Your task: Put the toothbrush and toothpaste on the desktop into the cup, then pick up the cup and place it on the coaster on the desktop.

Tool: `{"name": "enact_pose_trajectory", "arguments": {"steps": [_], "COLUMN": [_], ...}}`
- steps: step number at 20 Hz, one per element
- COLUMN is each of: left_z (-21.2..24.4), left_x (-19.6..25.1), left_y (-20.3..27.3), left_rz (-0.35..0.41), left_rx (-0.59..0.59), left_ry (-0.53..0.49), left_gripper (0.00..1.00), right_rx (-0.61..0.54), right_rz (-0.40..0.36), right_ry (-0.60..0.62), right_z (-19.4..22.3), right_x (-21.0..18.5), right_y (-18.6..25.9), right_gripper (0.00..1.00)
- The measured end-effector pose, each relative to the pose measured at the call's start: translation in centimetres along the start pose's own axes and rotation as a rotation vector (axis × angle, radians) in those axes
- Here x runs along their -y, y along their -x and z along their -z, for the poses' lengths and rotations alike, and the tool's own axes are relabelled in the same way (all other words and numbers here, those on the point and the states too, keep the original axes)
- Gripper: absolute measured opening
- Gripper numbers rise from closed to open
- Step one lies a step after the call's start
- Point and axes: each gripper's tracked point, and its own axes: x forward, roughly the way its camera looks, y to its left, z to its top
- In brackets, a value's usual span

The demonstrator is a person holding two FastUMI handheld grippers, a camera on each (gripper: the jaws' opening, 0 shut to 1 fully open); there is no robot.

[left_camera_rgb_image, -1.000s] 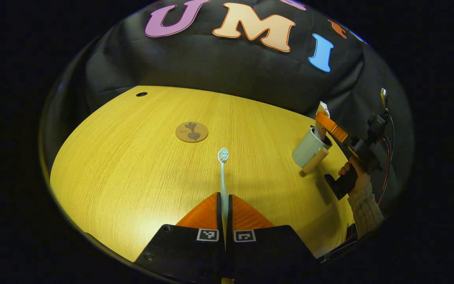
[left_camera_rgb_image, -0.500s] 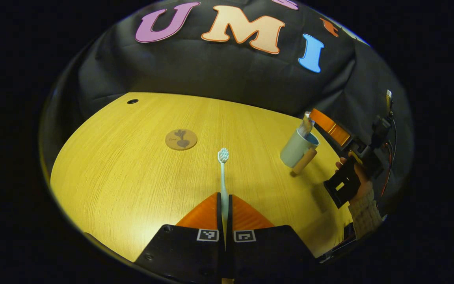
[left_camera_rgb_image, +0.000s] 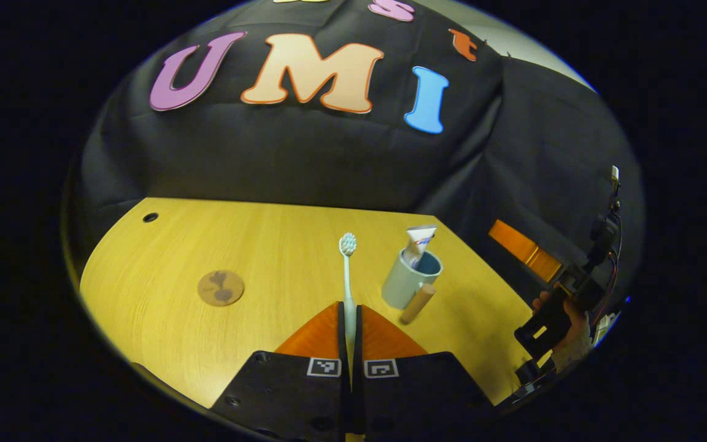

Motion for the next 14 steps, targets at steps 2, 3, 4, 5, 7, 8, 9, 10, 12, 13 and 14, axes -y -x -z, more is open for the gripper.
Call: {"name": "enact_pose_trajectory", "arguments": {"steps": [2, 3, 4, 5, 7, 8, 9, 10, 12, 13, 14], "left_z": [-1.2, -1.8, -2.3, -2.9, -3.9, -4.2, -4.4, -4.7, -4.8, -4.9, -5.0], "left_x": [2.0, 3.0, 4.3, 5.3, 6.9, 7.6, 8.4, 9.2, 10.7, 11.3, 11.8], "left_y": [-1.4, -1.9, -2.6, -3.1, -4.5, -5.2, -5.8, -6.4, -7.4, -7.7, -8.0], "left_rz": [0.046, 0.07, 0.096, 0.115, 0.152, 0.173, 0.196, 0.221, 0.277, 0.301, 0.319], "left_rx": [0.021, 0.034, 0.055, 0.076, 0.111, 0.125, 0.142, 0.152, 0.167, 0.181, 0.191], "left_ry": [-0.014, -0.017, -0.023, -0.033, -0.064, -0.084, -0.098, -0.106, -0.121, -0.129, -0.141], "left_gripper": [0.0, 0.0, 0.0, 0.0, 0.0, 0.0, 0.0, 0.0, 0.0, 0.0, 0.0], "right_rx": [0.007, 0.006, 0.004, 0.0, -0.007, -0.01, -0.009, -0.01, -0.001, 0.004, 0.011], "right_rz": [0.051, 0.078, 0.097, 0.113, 0.145, 0.16, 0.184, 0.204, 0.243, 0.263, 0.284], "right_ry": [0.007, 0.014, 0.014, 0.008, -0.003, -0.004, -0.01, -0.024, -0.046, -0.047, -0.044], "right_z": [-0.6, -0.7, -0.8, -0.8, -0.7, -0.5, -0.3, -0.2, 0.2, 0.5, 0.7], "right_x": [2.2, 3.3, 4.2, 4.9, 6.5, 7.2, 8.1, 8.6, 9.1, 9.3, 9.5], "right_y": [1.6, 2.5, 3.2, 3.9, 5.3, 6.0, 6.7, 7.4, 9.0, 9.8, 10.5], "right_gripper": [0.98, 0.98, 0.98, 0.98, 0.98, 0.96, 0.98, 0.98, 0.98, 0.94, 0.98]}}
